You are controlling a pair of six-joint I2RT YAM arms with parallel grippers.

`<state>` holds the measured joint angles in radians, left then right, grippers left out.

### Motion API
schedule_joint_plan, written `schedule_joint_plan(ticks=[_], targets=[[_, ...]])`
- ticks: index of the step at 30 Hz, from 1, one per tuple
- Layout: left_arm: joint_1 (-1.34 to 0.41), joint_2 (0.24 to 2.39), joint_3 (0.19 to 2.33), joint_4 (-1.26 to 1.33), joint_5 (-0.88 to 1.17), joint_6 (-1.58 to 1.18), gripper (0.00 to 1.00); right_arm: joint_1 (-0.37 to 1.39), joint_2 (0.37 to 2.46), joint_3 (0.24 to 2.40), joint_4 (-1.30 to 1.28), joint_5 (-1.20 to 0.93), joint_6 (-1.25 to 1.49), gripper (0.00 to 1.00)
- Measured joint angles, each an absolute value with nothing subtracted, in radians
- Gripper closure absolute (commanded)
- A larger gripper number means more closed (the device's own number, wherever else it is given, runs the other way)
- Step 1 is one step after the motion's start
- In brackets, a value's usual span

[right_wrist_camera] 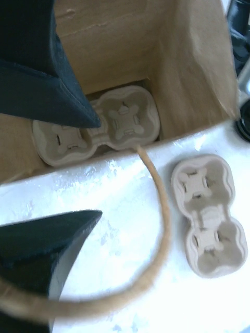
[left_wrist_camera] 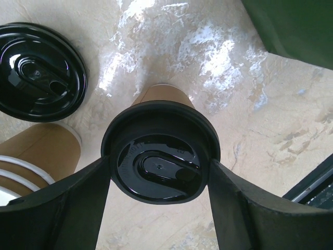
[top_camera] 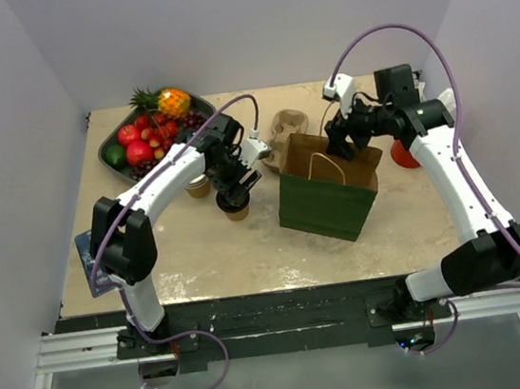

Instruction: Pack the takeout coffee

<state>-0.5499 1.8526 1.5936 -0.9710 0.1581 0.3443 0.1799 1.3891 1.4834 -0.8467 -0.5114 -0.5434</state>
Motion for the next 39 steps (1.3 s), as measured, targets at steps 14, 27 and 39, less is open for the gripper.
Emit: schedule_joint_plan(ticks=[14,27,39], targets=[[-0.521,1.554,1.478,-0.791,0.255,0.369,1.00,0.128,1.488,1.715,-0.935,-0.609,-0.489,0.30],[-0.467,1.423,1.603,-0.665,0.281,0.388,1.00,0.093,1.504,1.825,-1.069,-0.624,-0.500,0.35],[-0.467,1.428,1.807,-0.622,0.468,0.368,1.00,0.093,1.508,1.756,-1.197,-0.516,-0.651,0.53]])
